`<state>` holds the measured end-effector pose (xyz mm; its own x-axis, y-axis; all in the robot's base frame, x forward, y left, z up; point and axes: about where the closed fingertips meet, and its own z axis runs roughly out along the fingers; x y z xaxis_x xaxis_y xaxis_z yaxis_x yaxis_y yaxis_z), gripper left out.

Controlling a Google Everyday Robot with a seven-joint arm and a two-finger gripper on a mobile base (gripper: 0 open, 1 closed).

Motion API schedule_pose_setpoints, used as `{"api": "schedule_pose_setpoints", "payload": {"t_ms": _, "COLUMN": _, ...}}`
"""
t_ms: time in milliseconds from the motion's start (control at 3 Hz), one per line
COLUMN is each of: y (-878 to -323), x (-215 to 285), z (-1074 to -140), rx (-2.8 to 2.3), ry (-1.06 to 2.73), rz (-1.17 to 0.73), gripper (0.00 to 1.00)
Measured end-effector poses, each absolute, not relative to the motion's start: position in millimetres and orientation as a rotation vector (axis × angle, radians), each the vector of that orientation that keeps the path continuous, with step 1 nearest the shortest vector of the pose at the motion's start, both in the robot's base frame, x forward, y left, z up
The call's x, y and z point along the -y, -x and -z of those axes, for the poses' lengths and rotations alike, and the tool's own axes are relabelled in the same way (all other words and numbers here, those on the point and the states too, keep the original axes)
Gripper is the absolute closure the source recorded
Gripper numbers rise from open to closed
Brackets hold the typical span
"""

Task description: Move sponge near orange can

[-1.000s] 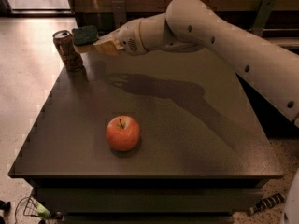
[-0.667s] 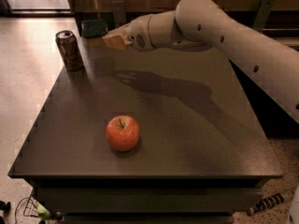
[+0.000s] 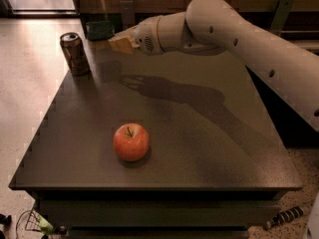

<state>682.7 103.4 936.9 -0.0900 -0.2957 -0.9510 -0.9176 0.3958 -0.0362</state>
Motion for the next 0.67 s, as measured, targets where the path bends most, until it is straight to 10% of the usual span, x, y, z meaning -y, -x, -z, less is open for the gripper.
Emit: {"api": "schedule_pose_setpoints", "payload": {"t_ms": 667, "y": -680.7, "x": -109.2, "z": -936.6, "rx": -1.616, "ry": 1.104, "rz": -0.759, "gripper": 0.02}}
